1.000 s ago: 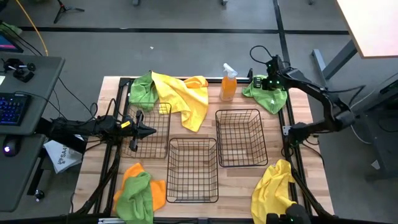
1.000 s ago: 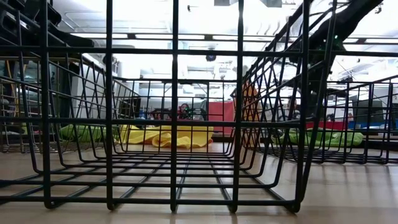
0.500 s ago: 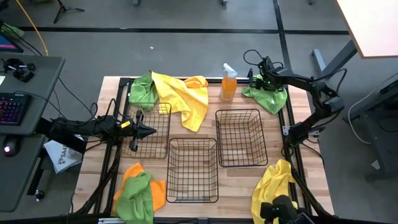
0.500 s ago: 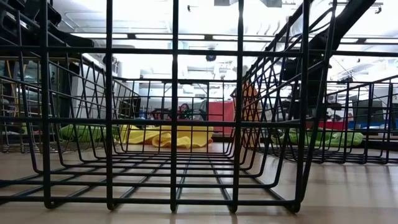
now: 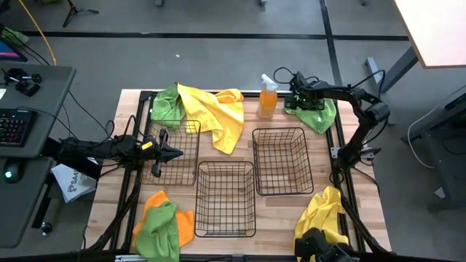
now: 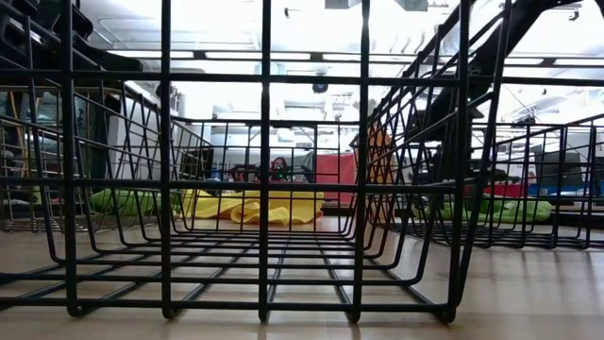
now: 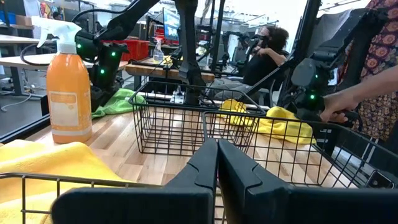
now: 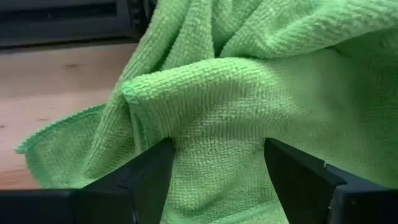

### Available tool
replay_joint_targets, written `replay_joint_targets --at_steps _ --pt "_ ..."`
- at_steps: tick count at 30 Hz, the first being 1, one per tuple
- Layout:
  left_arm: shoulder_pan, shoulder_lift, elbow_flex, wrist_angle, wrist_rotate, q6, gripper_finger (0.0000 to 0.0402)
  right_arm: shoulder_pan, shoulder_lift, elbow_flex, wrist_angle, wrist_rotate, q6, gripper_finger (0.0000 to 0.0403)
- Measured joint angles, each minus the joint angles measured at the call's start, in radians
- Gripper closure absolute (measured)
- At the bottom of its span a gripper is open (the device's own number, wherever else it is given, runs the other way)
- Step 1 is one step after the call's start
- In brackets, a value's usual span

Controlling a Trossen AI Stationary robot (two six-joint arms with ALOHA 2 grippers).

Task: Sort microfiber towel by color & place in baskets
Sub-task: Put the top right green microfiber cloth into the right basket

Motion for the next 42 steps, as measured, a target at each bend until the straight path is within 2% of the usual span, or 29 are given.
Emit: replay_joint_targets --at_steps 2,4,6,8,10,15,21,23,27,30,33,35,38,42 --pt "0.000 0.000 0.000 0.000 0.000 0.000 0.0401 0.012 0.010 0.000 -0.017 0.011 -0.027 0.0175" --pt "0.000 0.000 0.000 0.000 0.000 0.000 0.0401 0.022 0.013 0.001 -0.027 0.011 -0.052 0.0211" --pt "0.000 0.000 0.000 0.000 0.000 0.000 0.0401 0.030 0.013 0.001 -0.050 0.007 -0.083 0.0269" --pt "0.000 0.000 0.000 0.000 0.000 0.000 0.0401 0.039 0.010 0.001 -0.079 0.003 -0.131 0.0349" --pt "0.000 0.000 0.000 0.000 0.000 0.000 0.0401 0.048 -0.007 -0.001 -0.115 -0.010 -0.187 0.0385" --pt "0.000 0.000 0.000 0.000 0.000 0.000 0.0401 0.062 -0.168 -0.002 -0.147 -0.017 -0.243 0.0398" --pt "0.000 0.000 0.000 0.000 0.000 0.000 0.0401 0.067 -0.534 -0.002 -0.079 -0.041 -0.238 0.0400" --pt "0.000 0.000 0.000 0.000 0.000 0.000 0.0401 0.066 -0.663 -0.002 0.002 -0.116 -0.242 0.0400" --pt "0.000 0.000 0.000 0.000 0.000 0.000 0.0401 0.093 -0.898 -0.001 0.171 -0.355 -0.194 0.0401" --pt "0.000 0.000 0.000 0.000 0.000 0.000 0.0401 0.174 -1.039 -0.001 0.222 -0.512 -0.190 0.0402" --pt "0.000 0.000 0.000 0.000 0.000 0.000 0.0401 0.292 -1.151 -0.001 0.211 -0.596 -0.127 0.0402" --pt "0.000 0.000 0.000 0.000 0.000 0.000 0.0401 0.373 -1.212 0.000 0.182 -0.594 -0.076 0.0402" --pt "0.000 0.000 0.000 0.000 0.000 0.000 0.0401 0.477 -1.275 0.000 0.095 -0.530 -0.004 0.0402" --pt "0.000 0.000 0.000 0.000 0.000 0.000 0.0401 0.571 -1.274 0.000 -0.047 -0.436 0.081 0.0402"
